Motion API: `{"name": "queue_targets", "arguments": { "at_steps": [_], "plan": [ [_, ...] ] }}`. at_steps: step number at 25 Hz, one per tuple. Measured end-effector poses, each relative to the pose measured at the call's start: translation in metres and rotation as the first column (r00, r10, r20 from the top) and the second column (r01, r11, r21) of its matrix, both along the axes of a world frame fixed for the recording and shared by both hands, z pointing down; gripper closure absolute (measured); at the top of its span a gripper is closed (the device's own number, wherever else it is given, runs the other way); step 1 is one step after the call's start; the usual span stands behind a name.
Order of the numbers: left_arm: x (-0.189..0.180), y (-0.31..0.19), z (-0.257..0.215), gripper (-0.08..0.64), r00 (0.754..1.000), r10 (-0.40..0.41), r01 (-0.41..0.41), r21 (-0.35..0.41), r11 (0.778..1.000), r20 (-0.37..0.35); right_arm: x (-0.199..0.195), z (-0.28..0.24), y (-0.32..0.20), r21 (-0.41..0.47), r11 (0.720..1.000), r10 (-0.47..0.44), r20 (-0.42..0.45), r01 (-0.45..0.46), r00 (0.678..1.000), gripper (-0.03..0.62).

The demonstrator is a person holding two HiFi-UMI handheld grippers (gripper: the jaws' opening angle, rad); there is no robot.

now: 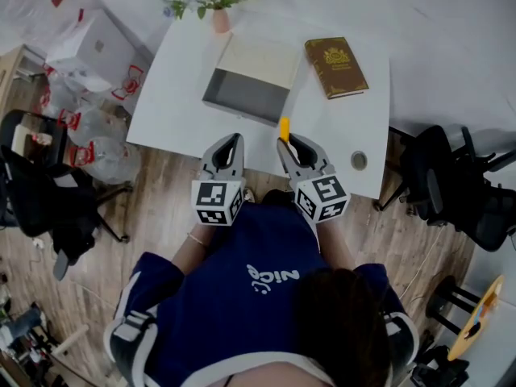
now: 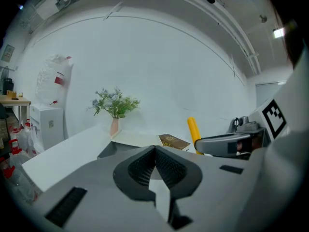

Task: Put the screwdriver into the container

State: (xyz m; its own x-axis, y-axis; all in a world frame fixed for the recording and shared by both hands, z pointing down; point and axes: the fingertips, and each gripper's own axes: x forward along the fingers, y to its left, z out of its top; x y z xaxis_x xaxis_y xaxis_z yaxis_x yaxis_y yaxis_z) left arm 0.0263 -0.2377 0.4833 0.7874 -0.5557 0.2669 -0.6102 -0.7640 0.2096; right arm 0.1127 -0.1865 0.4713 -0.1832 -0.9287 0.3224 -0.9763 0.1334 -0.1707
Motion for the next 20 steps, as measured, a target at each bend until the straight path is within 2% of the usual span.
{"name": "queue_targets", "arguments": {
  "at_steps": [5,11,16,20],
  "plan": [
    [0.000,-0.010,0.002,0.543,0.999,-0.036,0.036,-0.006,0.999,-0.008,0.012,-0.009,-0.023,0.009,0.999,-0.039,-0.026,0.039,0.999,0.495],
    [-0.008,-0.028,-0.004,0.543,0.994,-0.113,0.113,-0.001,0.994,0.002,0.017,-0.005,-0.055,-0.088,0.988,-0.129,-0.016,0.127,0.992,0.495],
    [-0.015,-0.039,-0.014,0.543,0.986,-0.169,0.169,0.007,0.986,-0.004,0.009,-0.014,-0.083,-0.117,0.966,-0.243,-0.111,0.230,0.964,0.495],
    [-0.017,-0.041,-0.012,0.543,0.981,-0.195,0.195,-0.002,0.981,0.005,0.002,-0.015,-0.101,-0.169,0.940,-0.321,-0.144,0.296,0.936,0.495]
  ]
}}
